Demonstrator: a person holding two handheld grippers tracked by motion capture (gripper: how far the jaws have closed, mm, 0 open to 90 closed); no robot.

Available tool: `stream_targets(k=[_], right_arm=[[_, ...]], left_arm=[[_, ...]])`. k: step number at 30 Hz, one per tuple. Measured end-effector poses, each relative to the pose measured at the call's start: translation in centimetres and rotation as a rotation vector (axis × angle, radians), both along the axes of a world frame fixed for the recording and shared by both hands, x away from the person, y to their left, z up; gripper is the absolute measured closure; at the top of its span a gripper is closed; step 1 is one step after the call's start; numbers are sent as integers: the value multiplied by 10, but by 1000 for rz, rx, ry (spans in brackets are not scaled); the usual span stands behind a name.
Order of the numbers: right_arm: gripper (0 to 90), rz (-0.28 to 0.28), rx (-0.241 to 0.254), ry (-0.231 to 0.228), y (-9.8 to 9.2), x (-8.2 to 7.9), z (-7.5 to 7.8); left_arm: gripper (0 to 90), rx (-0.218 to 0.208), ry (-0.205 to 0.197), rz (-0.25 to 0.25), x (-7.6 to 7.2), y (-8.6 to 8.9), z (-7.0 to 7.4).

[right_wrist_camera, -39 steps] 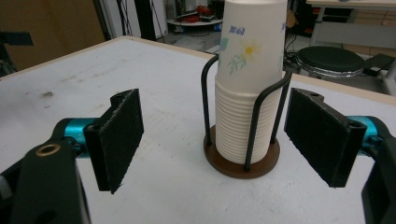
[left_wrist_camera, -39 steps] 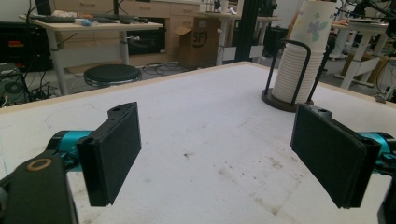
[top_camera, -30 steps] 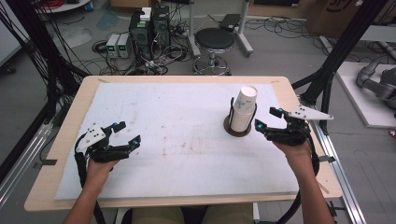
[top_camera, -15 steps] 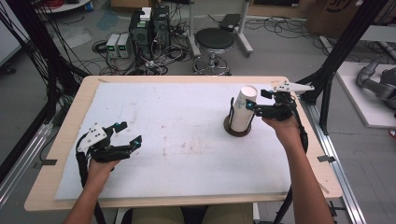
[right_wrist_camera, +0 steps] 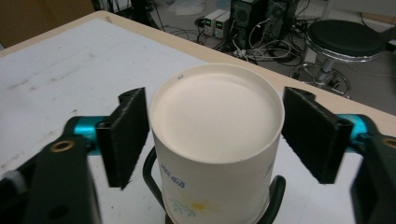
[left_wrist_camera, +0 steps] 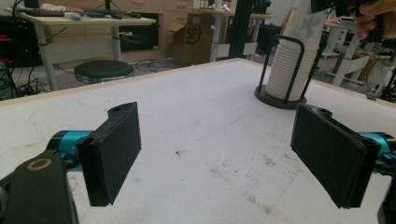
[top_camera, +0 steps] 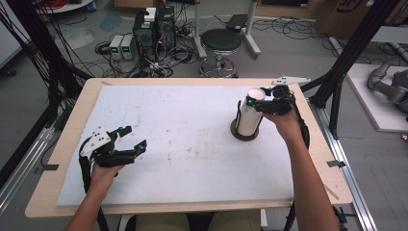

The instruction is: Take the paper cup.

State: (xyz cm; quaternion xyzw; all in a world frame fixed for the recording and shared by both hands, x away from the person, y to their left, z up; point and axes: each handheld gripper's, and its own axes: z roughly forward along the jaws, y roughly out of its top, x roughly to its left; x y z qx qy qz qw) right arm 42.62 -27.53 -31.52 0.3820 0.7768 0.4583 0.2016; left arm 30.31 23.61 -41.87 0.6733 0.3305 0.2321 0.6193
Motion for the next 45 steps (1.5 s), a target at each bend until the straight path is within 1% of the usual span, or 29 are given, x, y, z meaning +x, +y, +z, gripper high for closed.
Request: stream_targets(k=[1,2,3,8,13,16,17,19,20,21,22,23,26,27,28,30,32,34,35,36,37,38,39,40,41,42,43,44,45], right_arm=[[292,-2,-5,1,0,0,0],[292,-2,-5,1,0,0,0],[339,3,2,4,0,0,1],[345,7,6,-1,-1,1,1],[348,6,12,-13,-1,1,6],[350,4,15,-27,-1,0,14],[350,4,15,-27,-1,0,14],[351,3,19,-44,-1,-1,23],[351,3,19,-44,-1,-1,23],[351,3,25,-61,-2,-3,30],[351,3,25,-61,-2,-3,30],[351,3,27,-74,-3,-5,36],[352,-1,36,-78,-5,-8,41],[352,1,42,-98,-6,-13,49],[352,1,42,-98,-6,-13,49],[353,3,42,-127,-9,-20,59],[353,4,41,-149,-12,-24,66],[353,3,38,-146,-13,-27,69],[354,5,36,-158,-14,-30,72],[355,8,42,-168,-16,-38,78],[356,16,40,-178,-17,-42,81],[356,16,40,-178,-17,-42,81],[357,21,38,-183,-20,-51,84],[357,21,38,-183,-20,-51,84],[358,22,33,-192,-22,-55,85],[359,34,25,-196,-24,-66,85],[359,34,25,-196,-24,-66,85],[359,38,22,-194,-25,-72,85],[360,54,23,-197,-26,-83,82]], left_arm=[[162,-2,1,0,0,0,0],[161,-2,1,0,0,0,0],[161,-3,1,1,0,0,0],[161,-1,2,-1,0,0,0],[161,-2,2,-1,0,0,0],[162,-5,3,-2,0,0,0],[162,-4,1,-1,0,0,0],[161,-5,1,-3,0,0,0],[161,-5,1,-4,0,0,0],[161,-7,4,-9,0,0,0],[162,-7,4,-9,0,0,0],[161,-6,6,-12,0,0,0],[161,-6,7,-21,0,-1,0],[161,-10,7,-22,0,-1,0],[162,-10,7,-22,0,-1,0],[161,-11,9,-27,1,-1,-1],[161,-12,9,-27,1,-1,-1],[161,-12,10,-29,0,-1,-1],[161,-14,10,-31,0,-1,-1],[161,-13,11,-32,0,0,-1],[161,-16,11,-35,-1,0,-1],[161,-16,14,-39,-1,0,-2],[161,-21,15,-44,-2,0,-2],[161,-21,15,-44,-2,0,-2],[161,-23,15,-47,-2,1,-2],[161,-26,16,-49,-2,1,-2],[161,-25,16,-50,-2,1,-2],[161,-28,16,-52,-2,2,-2],[161,-30,17,-54,-3,1,-2]])
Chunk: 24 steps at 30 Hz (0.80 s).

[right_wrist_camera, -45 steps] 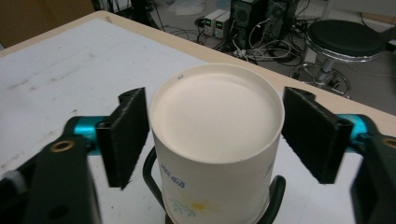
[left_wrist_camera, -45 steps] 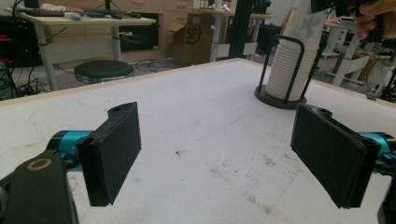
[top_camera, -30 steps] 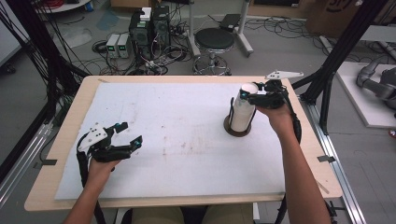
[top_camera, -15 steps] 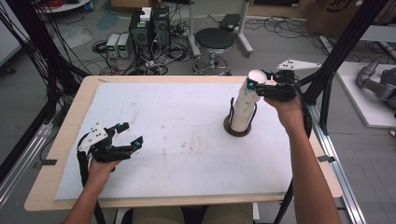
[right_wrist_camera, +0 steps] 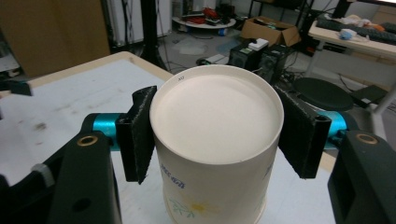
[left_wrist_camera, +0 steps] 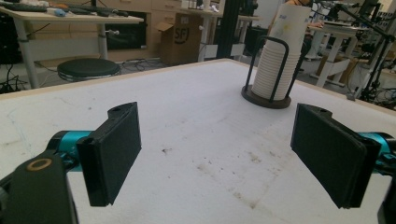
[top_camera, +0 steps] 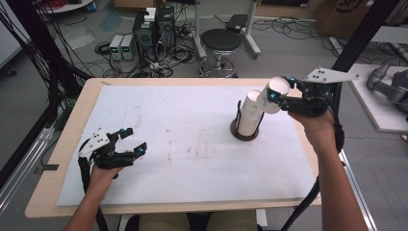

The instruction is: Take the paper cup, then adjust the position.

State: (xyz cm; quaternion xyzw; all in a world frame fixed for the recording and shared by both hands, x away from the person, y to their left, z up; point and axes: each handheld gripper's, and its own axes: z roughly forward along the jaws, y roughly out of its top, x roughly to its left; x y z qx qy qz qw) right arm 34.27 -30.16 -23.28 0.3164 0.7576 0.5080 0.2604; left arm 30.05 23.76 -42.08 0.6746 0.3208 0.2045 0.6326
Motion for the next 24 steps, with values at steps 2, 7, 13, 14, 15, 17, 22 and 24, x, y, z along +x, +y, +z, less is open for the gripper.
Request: stream_targets(k=[2,7,13,14,15,17,22,24], right_arm=[[360,9,2,5,-1,-6,-2],[360,65,-12,41,0,-21,-25],[358,121,-11,55,5,-28,-51],[358,132,-5,62,9,-29,-60],[358,132,-5,62,9,-29,-60],[358,153,-3,66,13,-29,-67],[358,194,-2,101,26,-30,-81],[358,220,12,119,34,-30,-92]], left_arm=[[161,-1,0,-2,0,0,0],[161,2,-6,-10,-2,-2,1],[161,-1,-13,-27,-2,-5,1],[160,-1,-14,-31,-2,-6,1],[161,-1,-14,-31,-2,-6,1],[160,-9,-17,-40,-2,-7,2],[172,-18,-10,-97,-3,-14,5],[162,-19,-9,-116,-4,-17,6]])
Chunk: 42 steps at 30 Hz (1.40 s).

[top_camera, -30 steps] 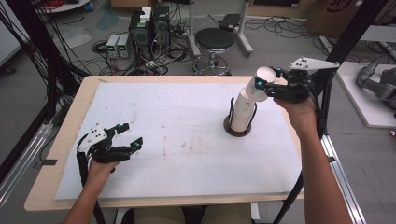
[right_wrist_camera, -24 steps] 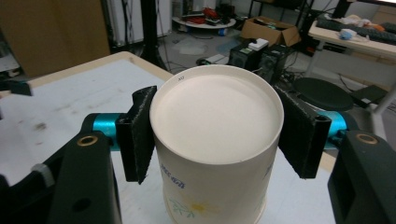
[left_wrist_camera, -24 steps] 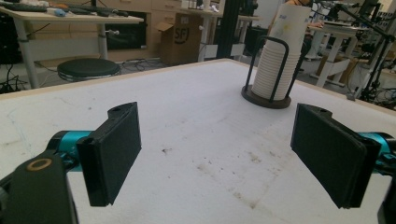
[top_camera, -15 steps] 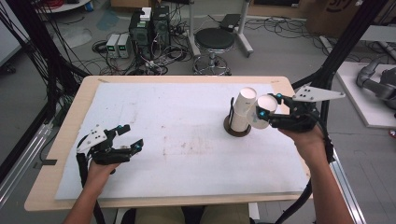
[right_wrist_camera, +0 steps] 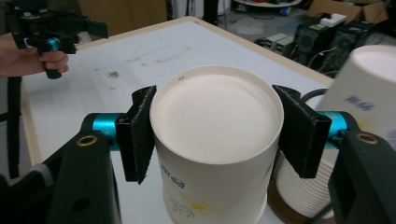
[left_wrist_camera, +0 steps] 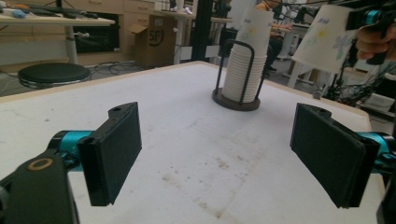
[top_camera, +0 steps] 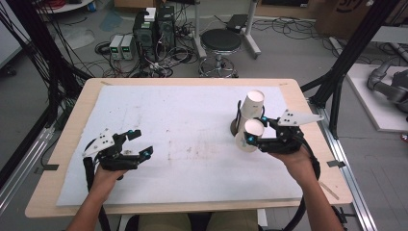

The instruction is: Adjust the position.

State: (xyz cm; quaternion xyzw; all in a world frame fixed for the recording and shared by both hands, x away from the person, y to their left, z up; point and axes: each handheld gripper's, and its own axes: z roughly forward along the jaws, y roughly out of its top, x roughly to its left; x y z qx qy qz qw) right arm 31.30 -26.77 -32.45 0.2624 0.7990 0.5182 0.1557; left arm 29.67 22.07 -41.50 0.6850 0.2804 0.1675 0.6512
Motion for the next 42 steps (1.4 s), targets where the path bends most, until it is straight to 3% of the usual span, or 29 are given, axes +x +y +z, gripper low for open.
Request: stream_targets(k=[6,13,18,26,32,42], right_arm=[[357,48,13,21,17,-1,-17],[357,98,15,29,35,-1,-23],[358,133,12,38,47,-1,-27],[358,167,21,49,56,-3,-28],[358,191,25,54,63,-4,-28],[358,234,31,61,80,-4,-27]], left_arm=[[158,14,-17,-51,-2,-15,6],[161,29,-27,-110,-1,-31,9],[167,45,-33,-201,2,-52,11],[182,56,-27,-306,7,-86,9],[178,53,-28,-346,12,-108,9],[178,99,-23,-412,16,-139,7]])
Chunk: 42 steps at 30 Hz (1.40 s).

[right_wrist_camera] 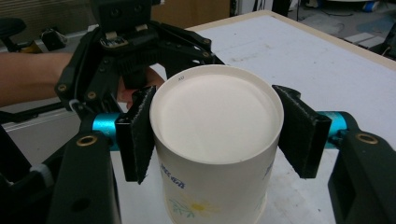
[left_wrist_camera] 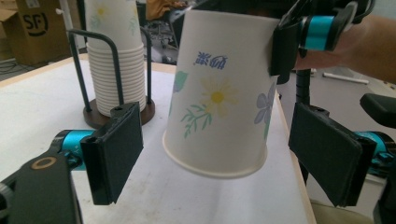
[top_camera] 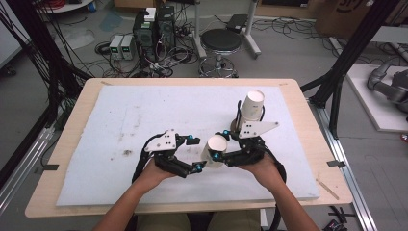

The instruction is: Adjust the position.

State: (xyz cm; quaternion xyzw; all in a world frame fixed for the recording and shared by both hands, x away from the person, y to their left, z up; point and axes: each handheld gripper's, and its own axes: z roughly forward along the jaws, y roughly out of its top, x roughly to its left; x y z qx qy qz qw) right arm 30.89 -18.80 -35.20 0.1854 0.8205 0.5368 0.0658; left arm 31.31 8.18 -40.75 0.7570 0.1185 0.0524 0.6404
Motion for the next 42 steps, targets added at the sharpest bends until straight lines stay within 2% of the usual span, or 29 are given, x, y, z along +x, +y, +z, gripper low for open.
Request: stream_targets(k=[13,25,32,34,36,38,39,40,42], right_arm=[[359,23,22,11,3,0,0],[364,39,54,37,6,1,0],[326,44,62,45,8,1,0],[210,19,66,46,8,1,1],[210,20,69,41,6,2,3],[203,30,69,33,3,2,5],[200,38,68,34,2,2,6],[200,46,60,31,1,2,8],[200,52,54,28,0,2,9]], left_arm=[[193,9,4,-30,2,-14,-4],[352,12,-12,-64,2,-11,-3],[393,41,-10,-75,3,-6,3],[399,55,-6,-69,4,-3,7],[405,63,-2,-69,4,-2,9],[408,100,2,-71,5,0,14],[408,100,2,-71,5,0,14],[408,127,8,-74,5,1,18],[408,144,14,-76,5,2,20]])
